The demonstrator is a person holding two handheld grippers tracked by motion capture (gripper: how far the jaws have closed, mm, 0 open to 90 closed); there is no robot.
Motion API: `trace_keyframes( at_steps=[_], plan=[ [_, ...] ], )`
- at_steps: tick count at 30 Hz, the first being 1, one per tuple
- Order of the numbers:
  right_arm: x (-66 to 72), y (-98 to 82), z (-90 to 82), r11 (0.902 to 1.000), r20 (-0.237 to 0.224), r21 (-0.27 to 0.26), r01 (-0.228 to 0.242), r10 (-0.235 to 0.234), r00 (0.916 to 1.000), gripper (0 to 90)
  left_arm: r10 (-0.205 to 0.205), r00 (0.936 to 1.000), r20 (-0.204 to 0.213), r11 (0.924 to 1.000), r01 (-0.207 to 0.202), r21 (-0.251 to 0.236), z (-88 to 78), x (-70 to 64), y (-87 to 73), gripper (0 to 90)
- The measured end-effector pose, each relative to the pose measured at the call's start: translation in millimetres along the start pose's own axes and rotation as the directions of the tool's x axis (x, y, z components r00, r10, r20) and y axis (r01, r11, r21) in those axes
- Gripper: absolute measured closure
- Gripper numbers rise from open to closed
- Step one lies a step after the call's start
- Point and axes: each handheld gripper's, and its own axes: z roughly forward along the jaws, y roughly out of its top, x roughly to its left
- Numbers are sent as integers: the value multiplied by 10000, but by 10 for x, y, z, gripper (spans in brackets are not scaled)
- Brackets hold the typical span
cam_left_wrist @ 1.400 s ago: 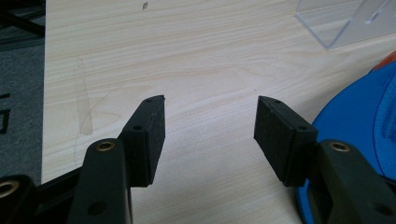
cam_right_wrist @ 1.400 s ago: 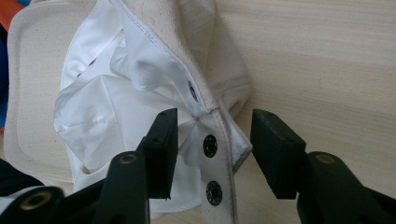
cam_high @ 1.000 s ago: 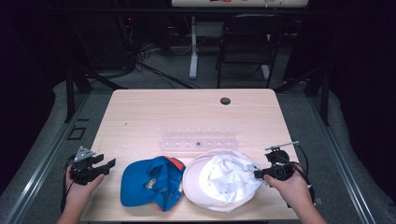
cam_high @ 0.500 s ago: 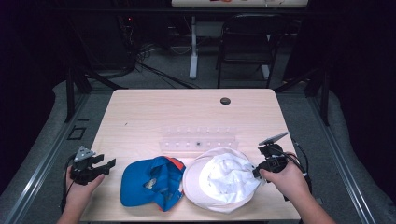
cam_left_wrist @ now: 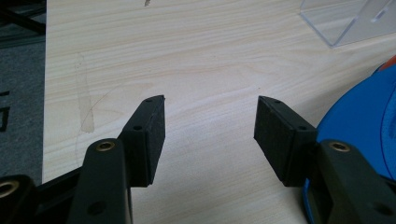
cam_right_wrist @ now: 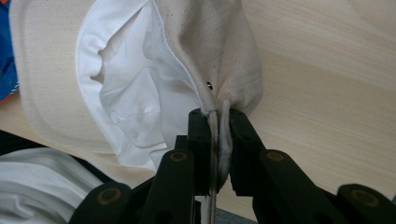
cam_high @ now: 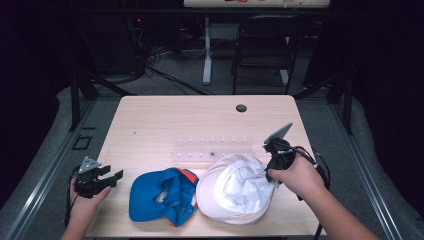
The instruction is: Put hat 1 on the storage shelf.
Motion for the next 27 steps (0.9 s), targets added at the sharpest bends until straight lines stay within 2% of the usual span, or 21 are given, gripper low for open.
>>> trace_keyframes(
  at_steps=[1,2,3,5,6,8,11,13,14,15,18,21,23,27],
  plan=[
    [18,24,-51,9997,37,177,190,-191,9998,815,29,10000,-13,10000,-29,-7,-1,3,-2,437],
    [69,49,-131,9999,10,21,101,-101,9999,815,11,10000,-2,10000,-11,-11,-3,6,-5,437],
    [69,49,-131,9999,10,21,101,-101,9999,815,11,10000,-2,10000,-11,-11,-3,6,-5,437],
    [87,77,-236,9997,33,95,234,-234,9997,816,-6,10000,-20,10000,6,63,-6,10,-7,437],
    [98,77,-271,9999,-6,-111,49,-49,10000,816,-35,10000,6,10000,35,7,-2,13,-10,437],
    [76,85,-423,9999,111,130,52,-53,9999,817,-71,10000,0,10000,71,12,-6,20,-12,437],
    [60,66,-501,9998,146,69,-203,202,9997,817,-82,10000,15,10000,82,24,-5,24,-16,437],
    [25,52,-618,9988,232,475,-142,131,9996,818,-87,10000,6,10000,86,47,-7,26,-14,437],
    [25,52,-618,9988,232,475,-142,131,9996,818,-89,10000,6,10000,89,42,-7,25,-14,437],
    [29,41,-631,9988,121,352,-341,337,9994,818,-90,10000,8,10000,90,35,-7,24,-14,437],
    [-4,27,-739,9972,-523,455,-601,625,9967,818,-82,10000,16,10000,82,53,-4,19,-14,437],
    [-35,21,-868,9962,-1102,530,-689,744,9911,818,-106,9999,44,9999,106,57,2,14,-14,437],
    [-22,19,-995,9968,-1506,343,-724,768,9856,819,-94,10000,33,9999,94,113,5,10,-13,437],
    [17,19,-1116,9975,-1489,108,-696,705,9863,819,-91,9999,44,9999,90,101,5,9,-13,437]
  ],
)
